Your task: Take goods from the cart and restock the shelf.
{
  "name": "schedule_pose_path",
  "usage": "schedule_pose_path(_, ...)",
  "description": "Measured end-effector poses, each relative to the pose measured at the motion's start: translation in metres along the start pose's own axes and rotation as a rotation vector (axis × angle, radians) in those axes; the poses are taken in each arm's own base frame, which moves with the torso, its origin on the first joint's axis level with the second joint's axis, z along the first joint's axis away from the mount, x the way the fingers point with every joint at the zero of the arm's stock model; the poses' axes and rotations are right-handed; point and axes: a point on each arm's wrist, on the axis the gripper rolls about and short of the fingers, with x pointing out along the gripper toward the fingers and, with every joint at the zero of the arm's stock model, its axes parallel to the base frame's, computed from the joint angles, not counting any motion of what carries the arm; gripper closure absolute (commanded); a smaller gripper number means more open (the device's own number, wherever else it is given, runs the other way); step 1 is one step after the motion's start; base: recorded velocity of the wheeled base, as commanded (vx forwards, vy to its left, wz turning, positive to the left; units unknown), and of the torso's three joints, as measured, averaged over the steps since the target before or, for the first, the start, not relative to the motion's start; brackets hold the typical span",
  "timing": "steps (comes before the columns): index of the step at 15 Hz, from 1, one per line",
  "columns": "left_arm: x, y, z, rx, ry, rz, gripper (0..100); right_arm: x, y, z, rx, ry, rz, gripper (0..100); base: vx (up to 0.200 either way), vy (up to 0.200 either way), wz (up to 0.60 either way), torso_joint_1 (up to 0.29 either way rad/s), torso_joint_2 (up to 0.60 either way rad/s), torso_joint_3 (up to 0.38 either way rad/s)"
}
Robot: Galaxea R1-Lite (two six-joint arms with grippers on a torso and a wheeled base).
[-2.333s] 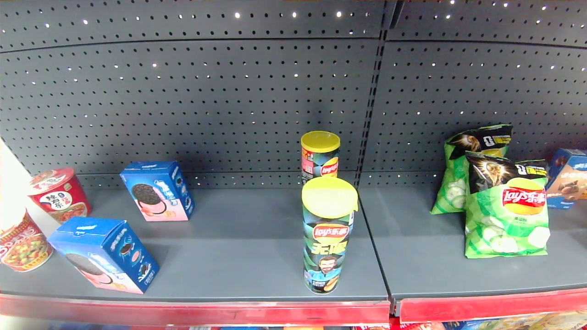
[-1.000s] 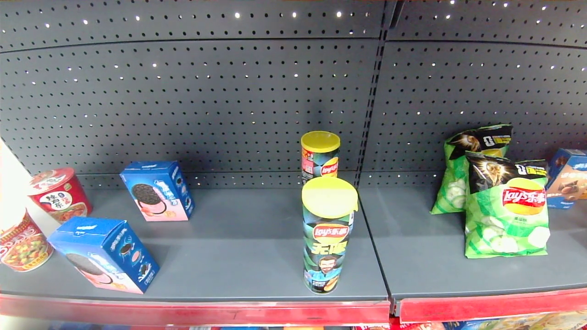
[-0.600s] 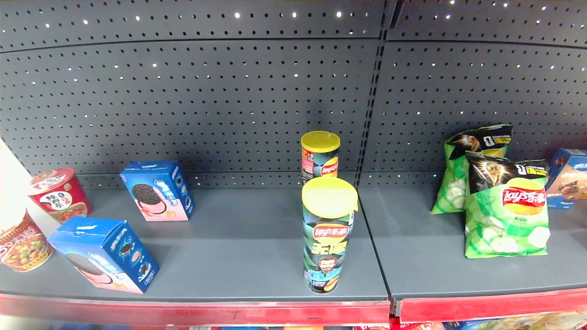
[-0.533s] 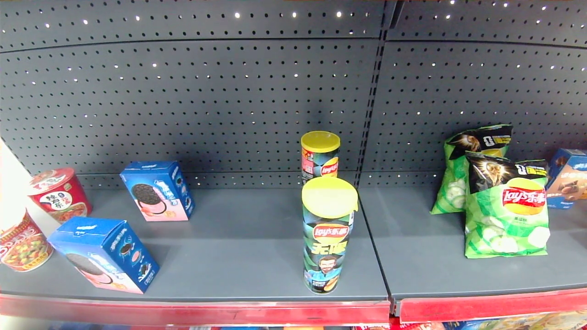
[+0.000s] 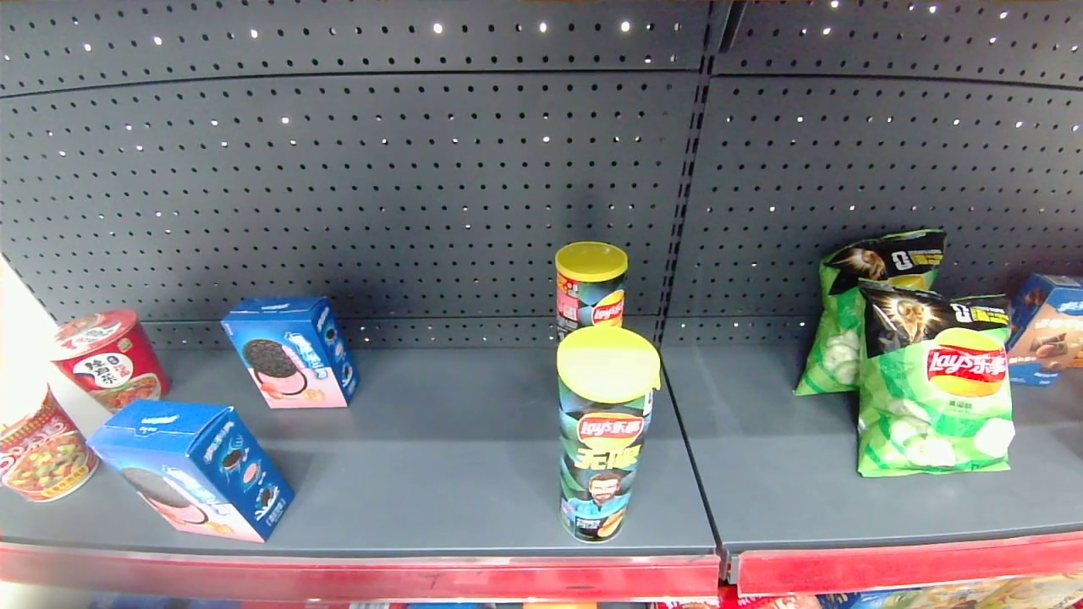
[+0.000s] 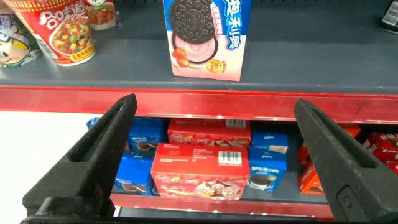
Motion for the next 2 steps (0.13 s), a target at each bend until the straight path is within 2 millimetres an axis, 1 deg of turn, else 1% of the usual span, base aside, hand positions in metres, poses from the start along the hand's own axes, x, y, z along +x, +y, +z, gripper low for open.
schedule_pose_path(2,0.0,0.0,0.0,0.0,0.0,0.0,0,0.0,0.0,0.0001,0.001,-0.001,0.001,0,0.0,0.0,0.0,0.0,0.0,0.0)
